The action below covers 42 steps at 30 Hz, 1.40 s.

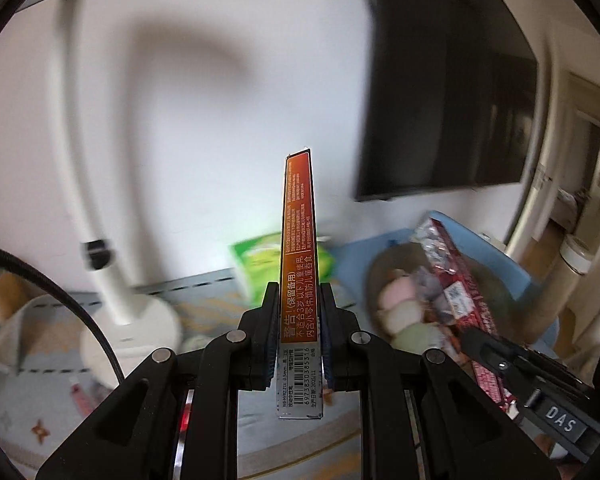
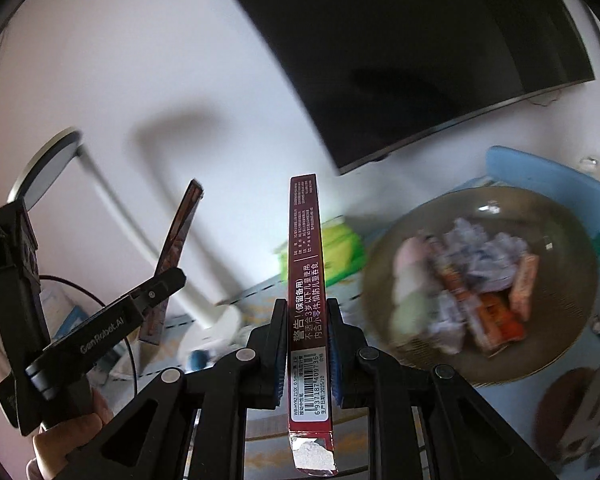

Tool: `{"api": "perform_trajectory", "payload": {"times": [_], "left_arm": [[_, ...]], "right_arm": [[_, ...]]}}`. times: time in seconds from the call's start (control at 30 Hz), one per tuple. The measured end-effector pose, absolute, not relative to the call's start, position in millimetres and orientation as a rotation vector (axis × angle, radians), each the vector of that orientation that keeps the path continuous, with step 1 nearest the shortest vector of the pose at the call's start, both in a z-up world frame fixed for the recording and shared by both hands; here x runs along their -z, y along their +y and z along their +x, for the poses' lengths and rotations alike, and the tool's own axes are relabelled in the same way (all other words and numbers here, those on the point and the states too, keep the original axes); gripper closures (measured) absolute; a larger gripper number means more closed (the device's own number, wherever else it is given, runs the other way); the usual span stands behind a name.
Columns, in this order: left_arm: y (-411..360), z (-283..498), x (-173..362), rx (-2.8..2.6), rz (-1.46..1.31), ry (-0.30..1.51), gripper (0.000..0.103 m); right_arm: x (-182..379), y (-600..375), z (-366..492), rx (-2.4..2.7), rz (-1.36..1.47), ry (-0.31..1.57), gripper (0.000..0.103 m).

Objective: Organize objects
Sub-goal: 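Carry the orange and red snack boxes in both grippers to the brown glass bowl, then open both grippers to drop the snack boxes into the bowl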

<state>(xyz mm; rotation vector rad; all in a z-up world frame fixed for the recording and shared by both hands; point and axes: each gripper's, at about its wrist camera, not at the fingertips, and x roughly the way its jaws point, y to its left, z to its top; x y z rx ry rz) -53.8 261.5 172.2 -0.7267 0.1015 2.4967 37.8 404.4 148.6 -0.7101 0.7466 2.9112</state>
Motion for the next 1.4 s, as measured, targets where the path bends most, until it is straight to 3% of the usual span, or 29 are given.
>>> {"api": "perform_trajectory", "payload": {"times": [0.47,0.93,1.2,1.23,1.27,1.3,1.33,1.4], "left_arm": [[371,-57,-137,-2.301,-0.799,0.162,0.088],[405,-57,-100,-2.162,-0.888,0.213,0.088],[413,-61,-93,-2.116,-0.907,0.194,0.087],[416,-62,-91,-2.090,-0.921,0.195,0.082],[419,-64,-88,-2.054,-0.956,0.203,0.056],[424,-66,-85,-2.033,-0.989,0.233,0.012],[426,-64,-84,-2.039,-0.984,0.281,0.002],[424,-58,-87,-2.090,-0.936,0.322,0.001]], "right_arm": [[-127,487,27,-2.709,-0.857,0.721,0.086],[-112,513,30,-2.590,-0.909,0.688,0.086],[-111,528,30,-2.575,-0.874,0.764,0.086],[-110,531,30,-2.578,-0.865,0.804,0.080],[-108,533,29,-2.573,-0.871,0.839,0.070],[-105,537,27,-2.534,-0.904,0.883,0.029],[-102,540,24,-2.505,-0.927,0.898,0.002],[-101,543,23,-2.510,-0.915,0.929,0.000]]}}
